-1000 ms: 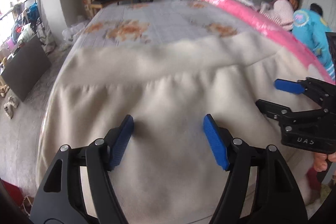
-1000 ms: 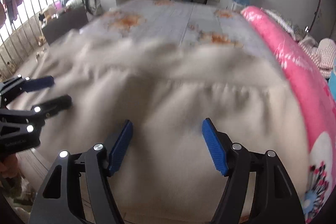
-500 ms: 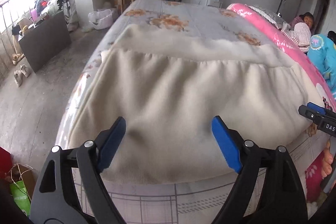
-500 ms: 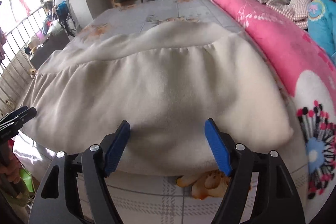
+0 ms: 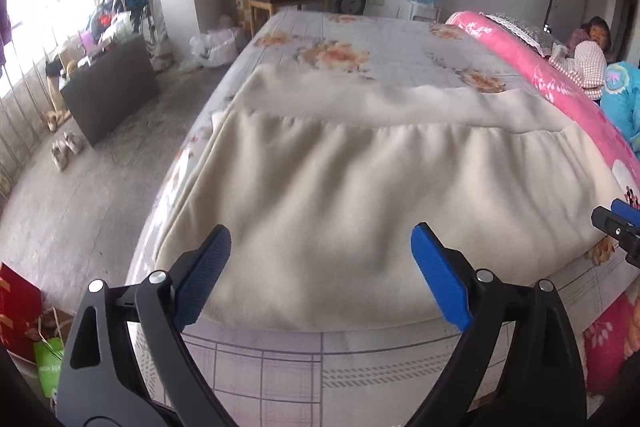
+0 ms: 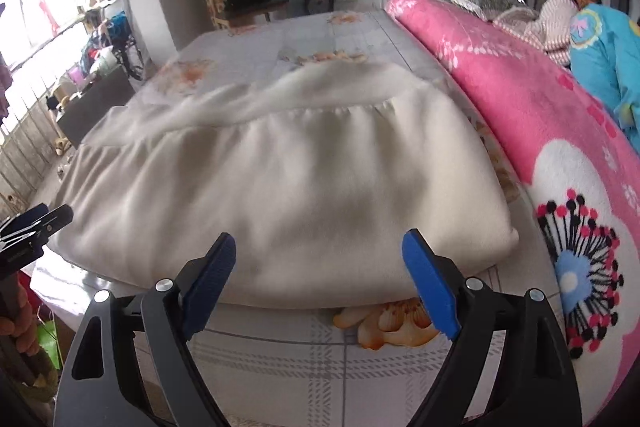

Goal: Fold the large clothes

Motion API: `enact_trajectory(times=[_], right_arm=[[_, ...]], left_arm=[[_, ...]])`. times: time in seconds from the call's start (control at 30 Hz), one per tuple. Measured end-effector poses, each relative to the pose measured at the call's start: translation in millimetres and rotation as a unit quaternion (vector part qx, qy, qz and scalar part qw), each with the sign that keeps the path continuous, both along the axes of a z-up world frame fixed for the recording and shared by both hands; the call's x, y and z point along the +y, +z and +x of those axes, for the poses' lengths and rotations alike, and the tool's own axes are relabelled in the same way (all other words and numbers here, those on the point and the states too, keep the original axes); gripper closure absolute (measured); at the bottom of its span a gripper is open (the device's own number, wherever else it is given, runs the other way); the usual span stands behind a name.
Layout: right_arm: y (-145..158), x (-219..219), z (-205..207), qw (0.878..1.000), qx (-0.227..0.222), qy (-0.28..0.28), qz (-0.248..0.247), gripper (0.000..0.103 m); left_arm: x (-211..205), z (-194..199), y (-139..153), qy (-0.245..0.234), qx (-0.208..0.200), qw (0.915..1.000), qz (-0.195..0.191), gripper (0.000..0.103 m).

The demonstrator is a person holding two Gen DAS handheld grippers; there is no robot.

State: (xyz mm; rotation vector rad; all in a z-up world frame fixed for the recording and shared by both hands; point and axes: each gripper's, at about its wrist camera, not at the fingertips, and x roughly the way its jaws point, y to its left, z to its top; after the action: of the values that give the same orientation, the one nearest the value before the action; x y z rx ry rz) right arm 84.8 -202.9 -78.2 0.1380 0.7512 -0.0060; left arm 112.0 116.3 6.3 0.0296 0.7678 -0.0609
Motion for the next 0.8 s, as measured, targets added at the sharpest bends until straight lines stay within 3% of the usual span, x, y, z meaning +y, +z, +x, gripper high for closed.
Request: enact_trajectory(times=[0.17,0.2,0.3,0.8], right_arm=[[-18,24,11,0.998,0.031,0.048,0.003,0.009],[-27,28,15,0.998,0.044,0.049,-0.003,0.007],[-33,39,12,0.997,0.034,0.046,-0.045,0.006],[-31,36,13,0.997,0.045,0.049,-0.033,0.006]], left_arm=[[-26,17,-26,0.008,0.055,0.9982,0.023,0.015],[-30,17,-29,0.018,0.045,0.9983,0.032,0.01],[-32,13,-27,0.028,0.035,0.9984,0.036,0.009],[-31,21,-28,0.036,0.054,0.9971,0.04,0.007]])
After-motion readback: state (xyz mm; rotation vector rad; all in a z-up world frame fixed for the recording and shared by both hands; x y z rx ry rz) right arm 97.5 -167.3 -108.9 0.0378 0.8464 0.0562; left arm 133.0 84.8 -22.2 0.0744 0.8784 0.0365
